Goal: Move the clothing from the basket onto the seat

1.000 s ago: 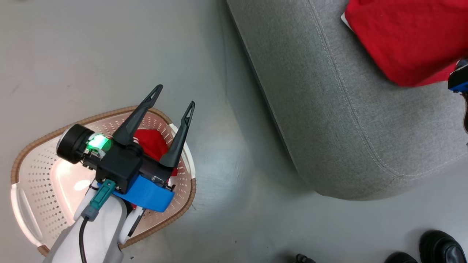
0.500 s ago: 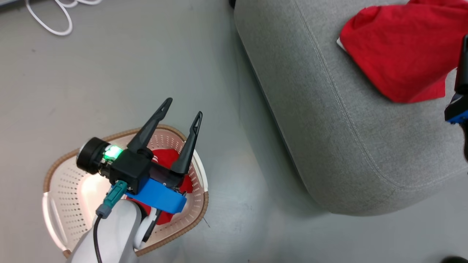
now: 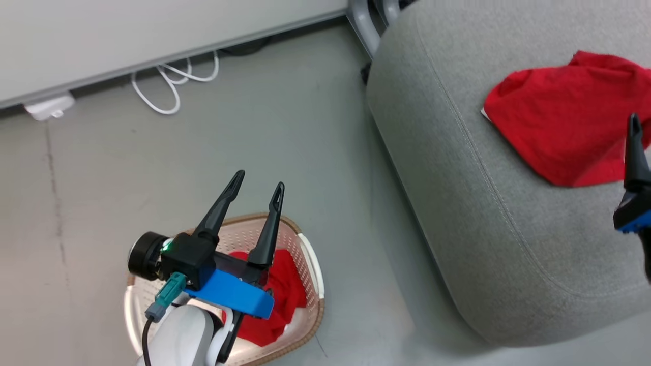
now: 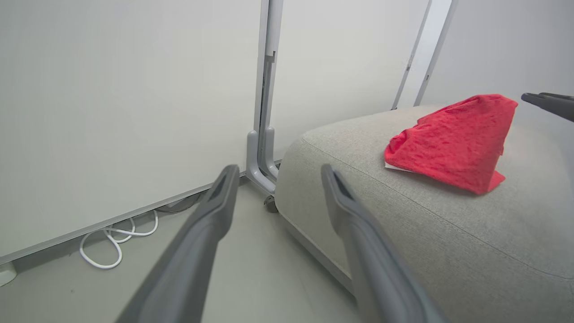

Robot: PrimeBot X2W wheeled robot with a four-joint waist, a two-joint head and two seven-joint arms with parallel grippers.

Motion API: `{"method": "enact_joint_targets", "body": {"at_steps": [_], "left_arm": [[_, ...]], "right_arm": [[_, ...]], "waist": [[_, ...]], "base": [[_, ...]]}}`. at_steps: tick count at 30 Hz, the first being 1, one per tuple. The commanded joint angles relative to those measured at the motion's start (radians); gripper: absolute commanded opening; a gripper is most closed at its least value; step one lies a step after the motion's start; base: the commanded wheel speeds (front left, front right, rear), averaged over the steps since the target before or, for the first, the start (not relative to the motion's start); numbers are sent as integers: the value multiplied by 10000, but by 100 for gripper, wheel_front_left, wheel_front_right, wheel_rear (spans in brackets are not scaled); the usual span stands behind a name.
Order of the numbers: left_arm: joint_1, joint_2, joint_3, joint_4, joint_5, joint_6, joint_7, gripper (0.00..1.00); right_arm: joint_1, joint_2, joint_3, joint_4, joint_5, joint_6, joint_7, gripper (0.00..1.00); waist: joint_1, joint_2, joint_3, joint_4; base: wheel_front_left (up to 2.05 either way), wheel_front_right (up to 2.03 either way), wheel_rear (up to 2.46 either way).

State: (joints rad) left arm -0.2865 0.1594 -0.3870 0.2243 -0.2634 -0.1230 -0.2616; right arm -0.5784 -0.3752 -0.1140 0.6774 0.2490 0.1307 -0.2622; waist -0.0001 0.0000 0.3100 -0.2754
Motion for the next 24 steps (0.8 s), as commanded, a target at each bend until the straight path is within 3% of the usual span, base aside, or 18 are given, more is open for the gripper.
{"method": "enact_joint_targets", "body": {"at_steps": [1,10,24], "left_arm": [[222,-79,161,53,5,-18,-48,100],[1062,-622,1041,345,-113,-85,-50,100],[1830,-885,2322,885,-56,-101,-50,100]], "right_arm": [[456,15,-40,-213,52,1,-40,100],[2563,682,-96,-2080,-381,1,520,100],[4708,1713,89,-4854,-936,1,1672,100]], "waist": [[1,0,-582,503],[1,0,-1756,1332],[1,0,-2846,2333]], "base": [[0,0,0],[0,0,0],[0,0,0]]}}
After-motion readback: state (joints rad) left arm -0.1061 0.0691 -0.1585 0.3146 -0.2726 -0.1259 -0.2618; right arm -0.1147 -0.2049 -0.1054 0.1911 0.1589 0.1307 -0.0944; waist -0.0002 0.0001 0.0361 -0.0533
